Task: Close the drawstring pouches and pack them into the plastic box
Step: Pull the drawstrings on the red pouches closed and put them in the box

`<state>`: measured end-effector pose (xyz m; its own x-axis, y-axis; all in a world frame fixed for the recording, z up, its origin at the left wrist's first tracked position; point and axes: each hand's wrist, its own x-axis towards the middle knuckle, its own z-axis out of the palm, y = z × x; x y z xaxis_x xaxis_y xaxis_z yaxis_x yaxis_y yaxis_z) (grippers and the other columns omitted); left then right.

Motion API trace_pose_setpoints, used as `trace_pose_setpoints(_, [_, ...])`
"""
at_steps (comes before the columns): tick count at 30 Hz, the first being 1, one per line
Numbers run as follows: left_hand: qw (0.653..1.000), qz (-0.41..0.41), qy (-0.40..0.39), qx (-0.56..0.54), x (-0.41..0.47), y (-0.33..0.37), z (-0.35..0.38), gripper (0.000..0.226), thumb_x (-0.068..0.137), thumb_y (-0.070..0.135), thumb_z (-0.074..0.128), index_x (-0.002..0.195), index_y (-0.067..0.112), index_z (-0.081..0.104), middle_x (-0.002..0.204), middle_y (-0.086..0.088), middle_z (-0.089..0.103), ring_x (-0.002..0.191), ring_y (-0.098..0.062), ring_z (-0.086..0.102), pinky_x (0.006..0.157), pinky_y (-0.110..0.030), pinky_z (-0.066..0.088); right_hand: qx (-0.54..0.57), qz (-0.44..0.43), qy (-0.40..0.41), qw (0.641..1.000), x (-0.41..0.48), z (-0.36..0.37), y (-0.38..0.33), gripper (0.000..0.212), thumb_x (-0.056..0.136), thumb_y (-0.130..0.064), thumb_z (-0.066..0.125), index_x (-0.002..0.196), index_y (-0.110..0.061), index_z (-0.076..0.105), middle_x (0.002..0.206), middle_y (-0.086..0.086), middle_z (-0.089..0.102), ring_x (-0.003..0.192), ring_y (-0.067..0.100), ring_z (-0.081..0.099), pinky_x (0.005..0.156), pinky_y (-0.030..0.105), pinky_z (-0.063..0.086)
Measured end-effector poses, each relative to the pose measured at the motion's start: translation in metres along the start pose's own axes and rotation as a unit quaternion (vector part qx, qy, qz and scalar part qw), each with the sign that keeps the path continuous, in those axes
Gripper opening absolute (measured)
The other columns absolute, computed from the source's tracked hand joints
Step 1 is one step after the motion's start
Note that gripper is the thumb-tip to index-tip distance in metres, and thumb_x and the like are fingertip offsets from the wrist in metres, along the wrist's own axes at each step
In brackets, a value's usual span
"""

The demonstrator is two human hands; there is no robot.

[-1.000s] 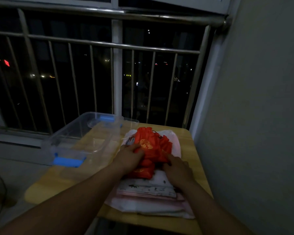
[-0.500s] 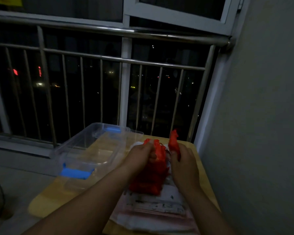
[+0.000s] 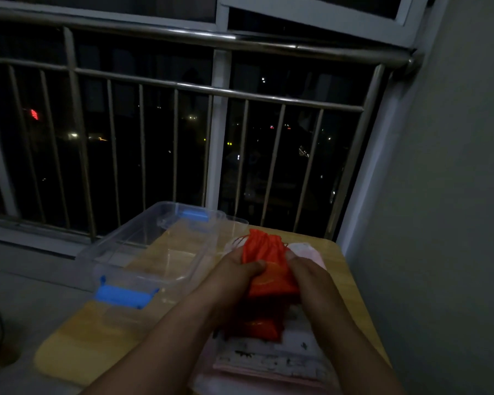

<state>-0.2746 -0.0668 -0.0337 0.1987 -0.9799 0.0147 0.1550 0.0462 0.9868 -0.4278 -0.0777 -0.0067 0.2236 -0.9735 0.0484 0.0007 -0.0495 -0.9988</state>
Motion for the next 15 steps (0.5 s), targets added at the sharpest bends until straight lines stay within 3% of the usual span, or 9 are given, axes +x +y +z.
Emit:
trace_pose_setpoints(2, [1.000, 0.002, -0.010, -0.004, -0.005, -0.001, 0.004, 0.031, 0.101, 0.003, 0.054, 0.124, 0.018, 0.068, 0.109, -0.013, 0.078, 0.104, -0.032, 0.074, 0.099, -0.050, 0.056, 0.043, 0.040, -0.040, 0.997, 0.006, 0.002, 0.003, 0.009, 0.102, -0.028, 0.061, 0.102, -0.026, 0.070, 0.087, 0.005, 0.078, 0.086, 0.022, 0.074, 0.074, 0.034, 0.056])
trace_pose_setpoints(4, [1.000, 0.005, -0.010, 0.000, -0.011, -0.001, 0.005, 0.030, 0.101, 0.002, 0.054, 0.122, 0.020, 0.068, 0.110, -0.013, 0.077, 0.105, -0.034, 0.073, 0.099, -0.052, 0.056, 0.029, 0.039, -0.057, 0.997, 0.014, 0.000, 0.012, 0.022, 0.098, -0.016, 0.064, 0.118, -0.012, 0.073, 0.098, 0.011, 0.080, 0.097, 0.030, 0.075, 0.089, 0.045, 0.059])
trace_pose_setpoints(7, [1.000, 0.000, -0.003, 0.011, -0.021, 0.006, 0.001, 0.024, 0.103, 0.010, 0.056, 0.122, 0.018, 0.068, 0.111, -0.015, 0.077, 0.105, -0.035, 0.073, 0.094, -0.050, 0.059, -0.039, 0.029, -0.045, 0.998, 0.016, -0.005, 0.014, 0.023, 0.094, -0.005, 0.066, 0.115, -0.007, 0.074, 0.102, 0.016, 0.078, 0.101, 0.036, 0.074, 0.099, 0.054, 0.056])
trace_pose_setpoints(11, [1.000, 0.005, 0.017, 0.000, -0.033, 0.011, 0.000, 0.022, 0.106, 0.019, 0.054, 0.118, 0.012, 0.071, 0.111, -0.015, 0.077, 0.106, -0.032, 0.073, 0.098, -0.047, 0.057, -0.075, 0.027, -0.071, 0.994, 0.009, -0.011, 0.015, 0.029, 0.091, -0.009, 0.067, 0.118, -0.014, 0.074, 0.106, 0.011, 0.079, 0.103, 0.032, 0.074, 0.099, 0.055, 0.057])
trace_pose_setpoints(15, [0.998, 0.014, 0.032, 0.046, -0.040, 0.005, 0.002, 0.020, 0.104, 0.012, 0.055, 0.116, 0.007, 0.070, 0.110, -0.019, 0.075, 0.103, -0.036, 0.073, 0.092, -0.050, 0.060, -0.049, 0.027, -0.069, 0.996, -0.002, -0.010, 0.023, 0.027, 0.101, -0.027, 0.063, 0.123, -0.013, 0.072, 0.106, 0.008, 0.079, 0.102, 0.028, 0.075, 0.093, 0.047, 0.060])
